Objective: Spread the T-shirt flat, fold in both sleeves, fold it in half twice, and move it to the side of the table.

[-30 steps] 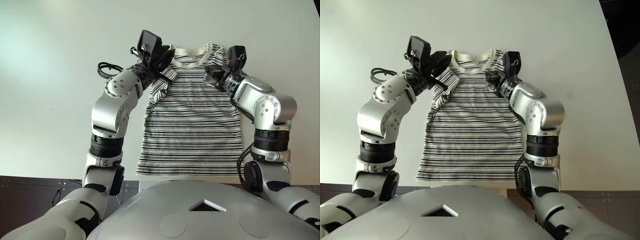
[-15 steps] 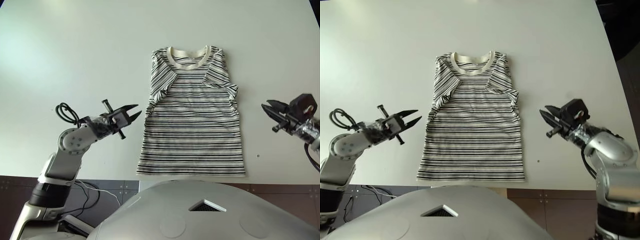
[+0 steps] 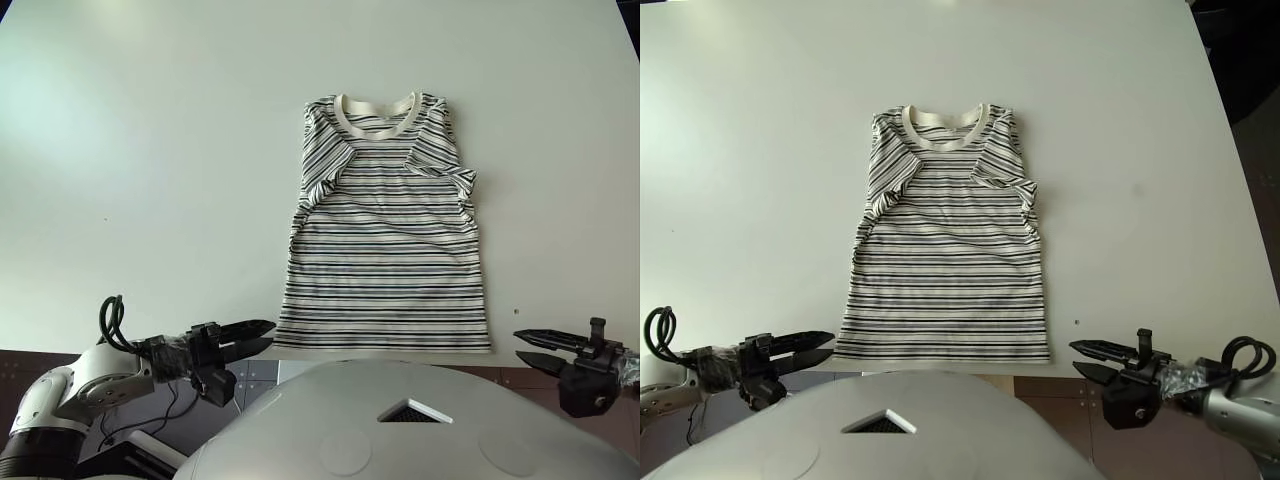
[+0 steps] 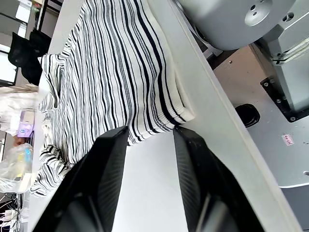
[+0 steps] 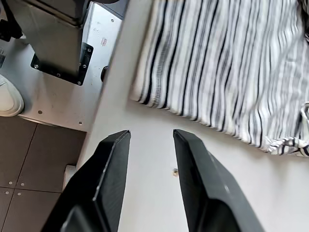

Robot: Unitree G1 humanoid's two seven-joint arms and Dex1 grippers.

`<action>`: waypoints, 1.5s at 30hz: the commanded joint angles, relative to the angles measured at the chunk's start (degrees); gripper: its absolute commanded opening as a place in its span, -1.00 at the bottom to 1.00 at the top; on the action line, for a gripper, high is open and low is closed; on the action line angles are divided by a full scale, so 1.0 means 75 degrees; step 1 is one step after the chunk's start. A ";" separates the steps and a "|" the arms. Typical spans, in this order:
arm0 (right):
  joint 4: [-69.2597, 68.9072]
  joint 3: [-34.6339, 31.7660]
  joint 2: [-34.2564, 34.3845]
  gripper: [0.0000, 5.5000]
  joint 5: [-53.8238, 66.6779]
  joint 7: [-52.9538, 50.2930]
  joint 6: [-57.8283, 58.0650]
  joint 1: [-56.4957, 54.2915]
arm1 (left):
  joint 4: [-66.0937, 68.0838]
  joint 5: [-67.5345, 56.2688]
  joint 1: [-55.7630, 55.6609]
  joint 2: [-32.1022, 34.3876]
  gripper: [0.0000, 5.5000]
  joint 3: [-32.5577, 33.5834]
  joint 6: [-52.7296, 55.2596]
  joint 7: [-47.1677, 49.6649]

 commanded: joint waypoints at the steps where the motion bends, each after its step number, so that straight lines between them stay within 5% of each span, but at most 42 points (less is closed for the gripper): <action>1: 0.0520 0.0535 0.0252 -0.41 -0.0927 -0.0673 -0.0399 -0.0441 | 0.0341 0.1120 -0.0369 -0.0269 -0.38 -0.0112 -0.0110 0.0519; 9: 0.1076 0.1840 0.0967 -0.41 -0.2585 -0.2212 -0.0161 -0.1184 | 0.0734 0.1532 -0.0909 0.0134 -0.38 -0.0560 -0.0404 0.1201; 18: 0.1129 0.2073 0.0294 -0.41 -0.2981 -0.3169 -0.0374 -0.0778 | 0.0380 0.0946 -0.0463 0.0923 -0.38 -0.0981 -0.0268 0.1082; 27: 0.1113 0.2340 -0.0106 -0.41 -0.2982 -0.3599 -0.0272 -0.0842 | 0.0308 0.1269 -0.0654 0.0545 -0.38 -0.1349 0.0336 0.1185; 32: 0.1085 0.2567 -0.0238 -0.41 -0.2951 -0.3645 -0.0184 -0.0842 | 0.0281 0.1233 -0.0762 0.0590 -0.67 -0.1597 0.0415 0.1200; 39: 0.1021 0.2765 -0.0376 -0.96 -0.2817 -0.3699 -0.0003 -0.0904 | 0.0118 0.0974 -0.0844 0.0771 -0.96 -0.1752 0.0575 0.1088; 45: 0.0890 0.2790 -0.0562 -0.96 -0.2450 -0.3659 0.0148 -0.0859 | 0.0027 0.0342 -0.0906 0.0879 -0.96 -0.1853 0.0707 0.0992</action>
